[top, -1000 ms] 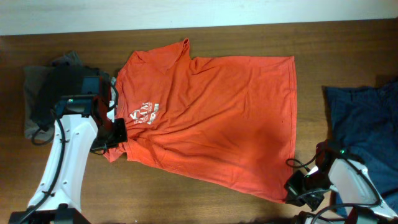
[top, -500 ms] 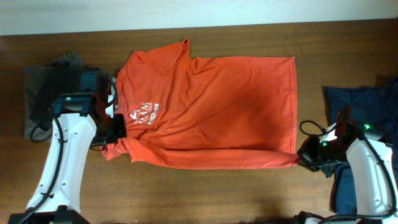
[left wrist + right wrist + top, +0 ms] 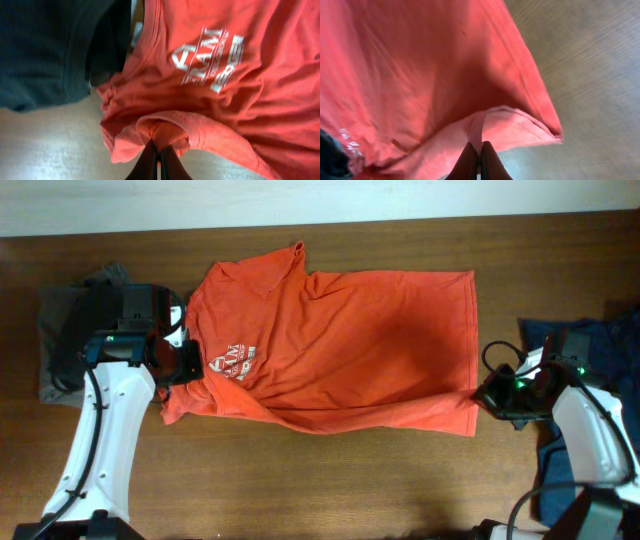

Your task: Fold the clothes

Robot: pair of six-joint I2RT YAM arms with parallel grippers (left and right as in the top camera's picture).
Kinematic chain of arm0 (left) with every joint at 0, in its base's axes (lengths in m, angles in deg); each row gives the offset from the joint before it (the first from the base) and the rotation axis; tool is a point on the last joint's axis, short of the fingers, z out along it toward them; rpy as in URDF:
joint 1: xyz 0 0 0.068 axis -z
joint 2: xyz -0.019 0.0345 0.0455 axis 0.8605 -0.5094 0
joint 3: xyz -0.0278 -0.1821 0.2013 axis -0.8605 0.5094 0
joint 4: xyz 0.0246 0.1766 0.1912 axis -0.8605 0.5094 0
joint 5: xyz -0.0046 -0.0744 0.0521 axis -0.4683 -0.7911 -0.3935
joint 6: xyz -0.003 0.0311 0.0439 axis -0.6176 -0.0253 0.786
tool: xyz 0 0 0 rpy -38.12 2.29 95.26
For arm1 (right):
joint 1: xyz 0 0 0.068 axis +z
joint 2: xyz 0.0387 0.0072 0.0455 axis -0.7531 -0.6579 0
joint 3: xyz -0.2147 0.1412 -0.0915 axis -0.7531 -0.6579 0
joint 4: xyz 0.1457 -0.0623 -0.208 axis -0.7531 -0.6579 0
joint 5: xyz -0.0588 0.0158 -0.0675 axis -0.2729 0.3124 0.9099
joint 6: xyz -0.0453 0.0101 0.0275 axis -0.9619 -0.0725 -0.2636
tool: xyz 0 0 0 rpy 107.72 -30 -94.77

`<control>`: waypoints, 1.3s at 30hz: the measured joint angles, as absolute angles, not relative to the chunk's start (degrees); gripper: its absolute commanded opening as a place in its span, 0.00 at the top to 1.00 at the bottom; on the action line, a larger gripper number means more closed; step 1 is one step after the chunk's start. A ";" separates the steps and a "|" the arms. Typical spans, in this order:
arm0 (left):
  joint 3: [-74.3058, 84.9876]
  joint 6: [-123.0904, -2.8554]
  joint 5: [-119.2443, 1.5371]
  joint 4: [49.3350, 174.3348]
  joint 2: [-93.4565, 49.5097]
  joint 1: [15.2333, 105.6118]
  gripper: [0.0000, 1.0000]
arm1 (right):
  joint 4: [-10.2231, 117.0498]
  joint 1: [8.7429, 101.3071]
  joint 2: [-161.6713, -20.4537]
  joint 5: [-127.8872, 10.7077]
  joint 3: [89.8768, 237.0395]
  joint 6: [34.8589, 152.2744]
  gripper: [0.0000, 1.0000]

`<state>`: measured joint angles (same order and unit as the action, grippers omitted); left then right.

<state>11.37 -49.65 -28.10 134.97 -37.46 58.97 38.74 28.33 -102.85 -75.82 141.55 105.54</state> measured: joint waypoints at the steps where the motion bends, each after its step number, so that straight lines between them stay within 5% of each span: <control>1: 11.37 -49.41 -28.10 134.25 -37.46 58.97 0.96 | 40.09 28.33 -103.66 -76.41 141.55 106.00 0.96; 39: 11.35 -50.18 -24.39 113.97 -50.62 58.97 1.00 | 57.58 28.33 -114.64 -77.83 141.55 108.21 0.95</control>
<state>11.35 -50.18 -24.39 113.97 -50.62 58.97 57.58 28.33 -114.64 -77.83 141.55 108.21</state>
